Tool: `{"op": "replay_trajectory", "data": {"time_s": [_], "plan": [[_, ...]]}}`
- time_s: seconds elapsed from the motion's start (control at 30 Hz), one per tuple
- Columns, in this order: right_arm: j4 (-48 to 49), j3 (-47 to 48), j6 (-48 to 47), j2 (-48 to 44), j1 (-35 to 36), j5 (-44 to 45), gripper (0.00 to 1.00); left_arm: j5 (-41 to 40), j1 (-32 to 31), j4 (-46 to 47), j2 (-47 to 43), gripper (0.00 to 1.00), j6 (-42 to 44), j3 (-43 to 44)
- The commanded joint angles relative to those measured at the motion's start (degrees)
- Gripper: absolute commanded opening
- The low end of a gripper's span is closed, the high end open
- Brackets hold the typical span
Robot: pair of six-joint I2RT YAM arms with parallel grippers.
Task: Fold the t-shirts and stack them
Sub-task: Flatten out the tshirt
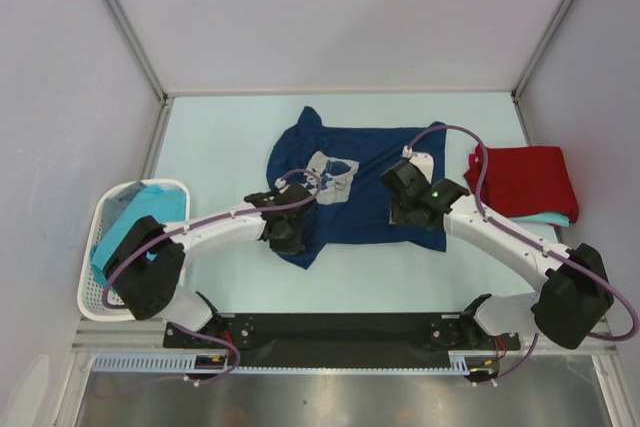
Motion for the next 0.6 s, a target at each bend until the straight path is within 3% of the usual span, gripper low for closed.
{"op": "replay_trajectory", "data": {"time_s": [0.0,0.07,0.4,0.57], "plan": [[2.28,0.05,-1.74,1.46,0.12,1.32,0.45,-1.41,-0.42,-0.34,0.77,0.04,-1.13,2.87],[3.42,-0.30,-2.62,2.51,-0.23,1.23,0.45,-1.59,-0.42,-0.78,-0.02,0.00,-1.56,2.78],[13.35,0.75,-5.26,17.79,-6.47,-4.13,0.45,-1.33,-1.04,-2.45,-0.46,0.00,-2.80,1.46],[13.97,2.95,-6.32,21.06,-7.09,-4.74,0.39,-1.24,-1.56,-2.72,-1.61,0.00,-3.76,1.11]]}}
